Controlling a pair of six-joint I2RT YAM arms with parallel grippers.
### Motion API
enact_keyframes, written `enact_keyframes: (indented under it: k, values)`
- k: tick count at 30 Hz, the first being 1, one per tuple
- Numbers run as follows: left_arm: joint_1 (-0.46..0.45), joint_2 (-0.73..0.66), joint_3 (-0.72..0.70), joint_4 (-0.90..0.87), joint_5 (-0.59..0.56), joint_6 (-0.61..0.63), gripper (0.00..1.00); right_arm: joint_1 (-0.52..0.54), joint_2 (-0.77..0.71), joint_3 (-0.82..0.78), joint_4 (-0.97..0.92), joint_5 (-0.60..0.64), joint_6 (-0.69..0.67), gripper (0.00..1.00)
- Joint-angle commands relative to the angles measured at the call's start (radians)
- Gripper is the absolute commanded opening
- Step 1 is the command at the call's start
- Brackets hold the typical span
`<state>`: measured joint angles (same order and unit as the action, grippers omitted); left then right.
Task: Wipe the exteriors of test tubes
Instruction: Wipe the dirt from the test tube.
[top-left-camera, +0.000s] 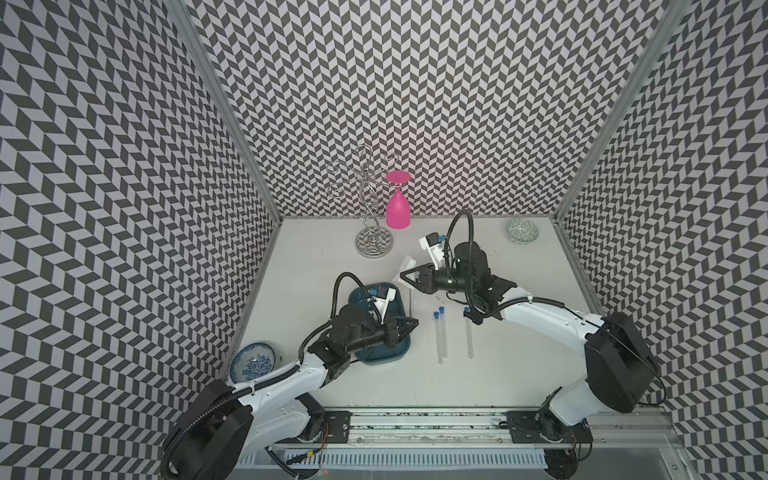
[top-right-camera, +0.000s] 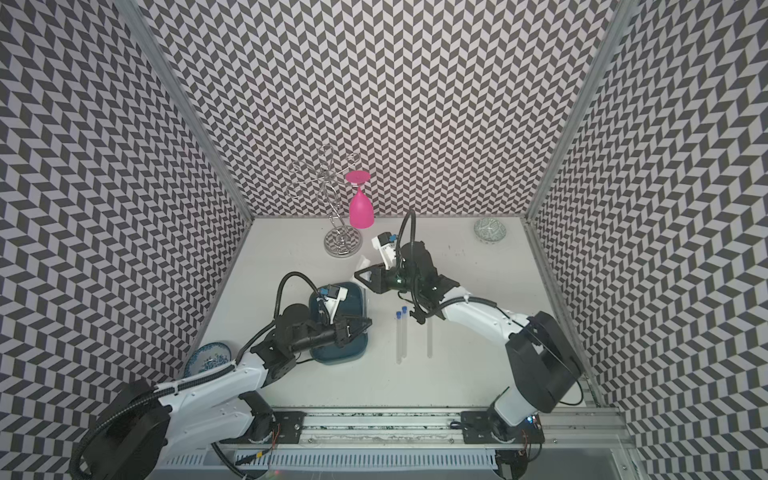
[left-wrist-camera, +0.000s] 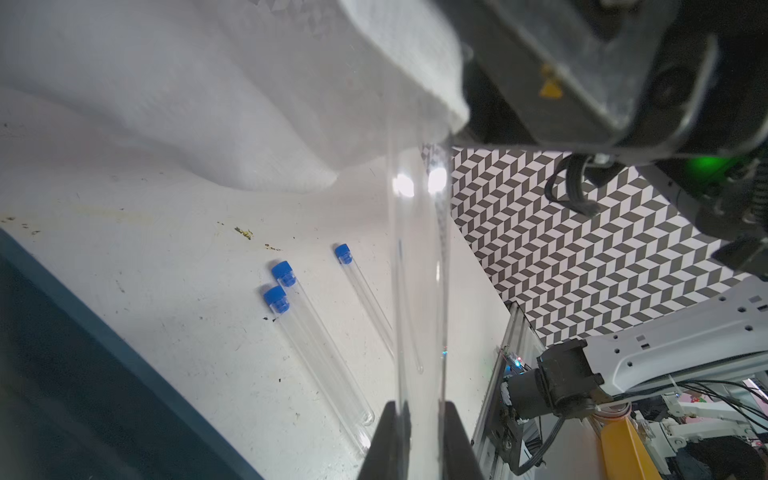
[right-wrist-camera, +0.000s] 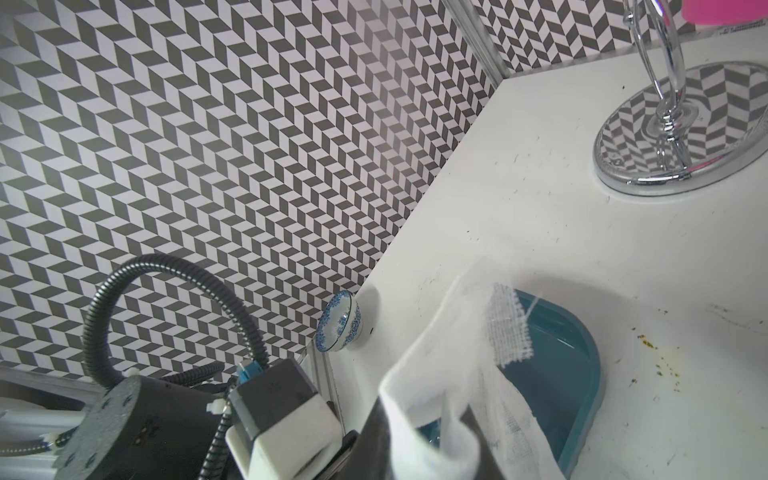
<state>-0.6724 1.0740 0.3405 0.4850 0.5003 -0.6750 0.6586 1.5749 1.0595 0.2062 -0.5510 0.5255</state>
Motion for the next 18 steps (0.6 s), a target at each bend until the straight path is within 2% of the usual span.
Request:
enact_keyframes:
  k: [1, 10, 18]
  values:
    - [0.006, -0.012, 0.014, 0.034, 0.014, 0.006, 0.07, -0.003, 0.003, -0.026, 0.001, -0.010, -0.030, 0.22]
    - [0.008, -0.002, 0.013, 0.042, 0.014, 0.001, 0.08, 0.075, -0.096, -0.259, 0.088, 0.042, 0.064, 0.22]
    - [0.007, 0.015, 0.014, 0.050, 0.023, 0.000, 0.08, 0.107, -0.099, -0.223, -0.009, 0.127, 0.031, 0.23]
